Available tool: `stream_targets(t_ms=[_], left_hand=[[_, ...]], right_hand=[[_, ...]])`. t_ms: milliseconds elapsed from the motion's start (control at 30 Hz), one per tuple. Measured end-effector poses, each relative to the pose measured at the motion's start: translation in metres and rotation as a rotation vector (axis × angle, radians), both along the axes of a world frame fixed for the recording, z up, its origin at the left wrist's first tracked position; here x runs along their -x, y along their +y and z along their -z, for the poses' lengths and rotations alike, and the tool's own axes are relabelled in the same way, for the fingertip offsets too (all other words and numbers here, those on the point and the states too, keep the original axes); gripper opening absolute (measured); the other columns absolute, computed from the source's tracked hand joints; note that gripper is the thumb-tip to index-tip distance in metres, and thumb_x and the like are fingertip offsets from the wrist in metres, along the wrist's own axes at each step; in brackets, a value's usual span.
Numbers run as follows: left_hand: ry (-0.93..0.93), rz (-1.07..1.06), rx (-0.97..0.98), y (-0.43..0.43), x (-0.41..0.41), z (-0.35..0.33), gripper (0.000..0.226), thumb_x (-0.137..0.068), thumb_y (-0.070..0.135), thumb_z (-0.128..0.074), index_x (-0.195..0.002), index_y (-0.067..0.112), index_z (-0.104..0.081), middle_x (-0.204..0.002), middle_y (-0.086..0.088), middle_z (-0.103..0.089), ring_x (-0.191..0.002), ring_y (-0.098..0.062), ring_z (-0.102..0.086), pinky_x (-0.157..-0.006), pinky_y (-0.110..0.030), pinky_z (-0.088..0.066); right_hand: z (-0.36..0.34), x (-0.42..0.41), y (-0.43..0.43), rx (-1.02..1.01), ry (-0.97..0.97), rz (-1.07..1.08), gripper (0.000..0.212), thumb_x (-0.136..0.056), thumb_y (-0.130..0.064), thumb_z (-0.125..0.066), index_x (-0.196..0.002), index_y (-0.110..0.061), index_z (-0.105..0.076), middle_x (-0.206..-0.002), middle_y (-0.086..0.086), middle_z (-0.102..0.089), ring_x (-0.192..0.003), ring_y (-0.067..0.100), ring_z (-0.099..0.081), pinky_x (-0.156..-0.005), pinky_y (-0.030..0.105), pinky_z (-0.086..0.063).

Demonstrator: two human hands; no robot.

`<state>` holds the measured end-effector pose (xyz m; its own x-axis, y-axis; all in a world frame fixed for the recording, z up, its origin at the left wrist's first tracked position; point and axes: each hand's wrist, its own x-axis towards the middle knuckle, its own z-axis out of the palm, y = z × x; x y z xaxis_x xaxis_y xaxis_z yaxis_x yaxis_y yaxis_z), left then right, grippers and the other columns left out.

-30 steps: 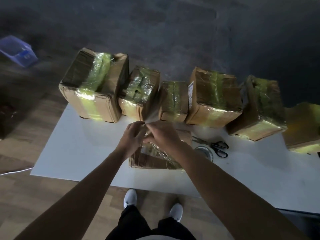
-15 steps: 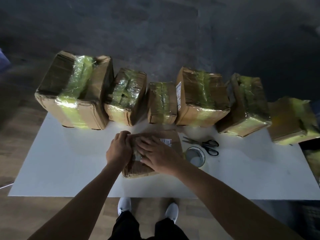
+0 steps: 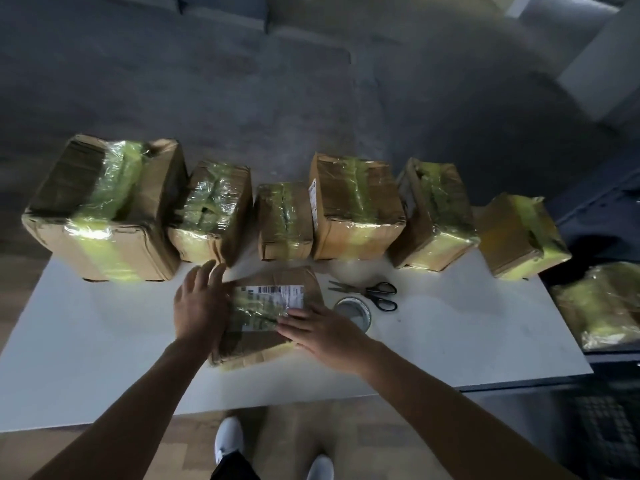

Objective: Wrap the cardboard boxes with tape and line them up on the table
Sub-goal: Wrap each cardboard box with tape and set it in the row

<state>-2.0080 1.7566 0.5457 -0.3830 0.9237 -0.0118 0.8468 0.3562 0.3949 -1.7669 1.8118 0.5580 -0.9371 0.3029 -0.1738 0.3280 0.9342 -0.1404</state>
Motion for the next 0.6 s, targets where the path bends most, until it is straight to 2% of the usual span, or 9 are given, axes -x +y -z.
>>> stream_targets(t_ms=[67,100,167,267,333,367,433,500,600], left_hand=[[0.067,0.269,-0.045,-0.008,-0.016,-0.010,0.047,-0.083,0.008,-0.066,-0.130,0.006,-0.058,-0.136,-0.017,-0.055,-0.122,-0.039,-0.054,-0.094,-0.052,-0.049],[0.085,0.381,-0.036,-0.017,-0.027,-0.012,0.043,-0.087,0.020,-0.062,-0.128,0.006,-0.060,-0.134,-0.016,-0.058,-0.119,-0.038,-0.058,-0.092,-0.051,-0.051],[0.163,0.532,0.038,-0.034,-0.049,-0.011,0.058,-0.096,0.045,-0.036,-0.133,0.005,-0.056,-0.139,-0.013,-0.053,-0.126,-0.034,-0.053,-0.098,-0.051,-0.047],[0.294,0.563,0.132,-0.044,-0.061,-0.007,0.077,-0.100,0.051,-0.006,-0.133,0.000,-0.053,-0.140,-0.015,-0.050,-0.130,-0.033,-0.048,-0.100,-0.053,-0.042],[0.284,0.552,0.176,-0.039,-0.062,-0.009,0.086,-0.099,0.049,0.007,-0.132,0.000,-0.056,-0.139,-0.017,-0.053,-0.129,-0.035,-0.048,-0.100,-0.054,-0.043],[0.279,0.558,0.198,-0.038,-0.064,-0.009,0.089,-0.097,0.050,0.011,-0.137,0.001,-0.051,-0.144,-0.017,-0.047,-0.135,-0.035,-0.042,-0.105,-0.053,-0.039],[0.289,0.553,0.229,-0.037,-0.065,0.002,0.078,-0.097,0.054,0.004,-0.150,0.005,-0.027,-0.158,-0.014,-0.021,-0.146,-0.031,-0.012,-0.117,-0.049,-0.019],[0.291,0.542,0.342,-0.038,-0.065,0.007,0.072,-0.100,0.054,-0.021,-0.154,0.009,-0.005,-0.162,-0.010,0.002,-0.145,-0.026,0.014,-0.120,-0.044,-0.001],[0.366,0.502,0.417,-0.034,-0.084,0.001,0.086,-0.096,0.063,-0.027,-0.153,0.003,-0.001,-0.161,-0.019,0.005,-0.148,-0.033,0.009,-0.120,-0.047,-0.003]], right_hand=[[0.001,0.002,-0.003,0.010,0.040,0.022,0.044,-0.101,-0.020,-0.045,-0.144,-0.010,-0.043,-0.147,0.008,-0.046,-0.141,0.026,-0.035,-0.115,0.046,-0.026],[0.003,0.001,-0.005,0.000,0.056,0.032,0.044,-0.101,-0.018,-0.046,-0.144,-0.010,-0.043,-0.147,0.008,-0.046,-0.140,0.026,-0.035,-0.116,0.046,-0.025],[0.006,0.000,-0.003,-0.039,0.082,0.030,0.047,-0.100,-0.017,-0.046,-0.146,-0.011,-0.040,-0.149,0.006,-0.043,-0.140,0.024,-0.035,-0.118,0.044,-0.021],[0.006,-0.003,0.004,-0.067,0.125,-0.020,0.054,-0.097,-0.019,-0.053,-0.147,-0.010,-0.036,-0.152,0.008,-0.039,-0.142,0.025,-0.030,-0.121,0.042,-0.012],[0.006,-0.011,0.007,-0.094,0.113,-0.058,0.056,-0.099,-0.022,-0.051,-0.150,-0.009,-0.031,-0.155,0.010,-0.033,-0.145,0.025,-0.024,-0.120,0.038,-0.003],[0.006,-0.017,0.010,-0.074,0.122,-0.063,0.054,-0.100,-0.021,-0.050,-0.149,-0.008,-0.032,-0.155,0.011,-0.033,-0.145,0.025,-0.024,-0.120,0.037,-0.002],[0.006,-0.029,0.017,-0.017,0.157,-0.071,0.047,-0.100,-0.015,-0.050,-0.145,-0.009,-0.040,-0.151,0.010,-0.040,-0.143,0.026,-0.029,-0.122,0.038,-0.010],[0.005,-0.033,0.020,-0.005,0.205,-0.093,0.044,-0.094,-0.008,-0.059,-0.137,-0.013,-0.053,-0.142,0.006,-0.052,-0.136,0.024,-0.043,-0.117,0.039,-0.029],[0.010,-0.028,0.016,-0.016,0.313,-0.068,0.039,-0.077,-0.008,-0.078,-0.115,-0.014,-0.070,-0.118,0.003,-0.070,-0.114,0.021,-0.062,-0.101,0.038,-0.048]])
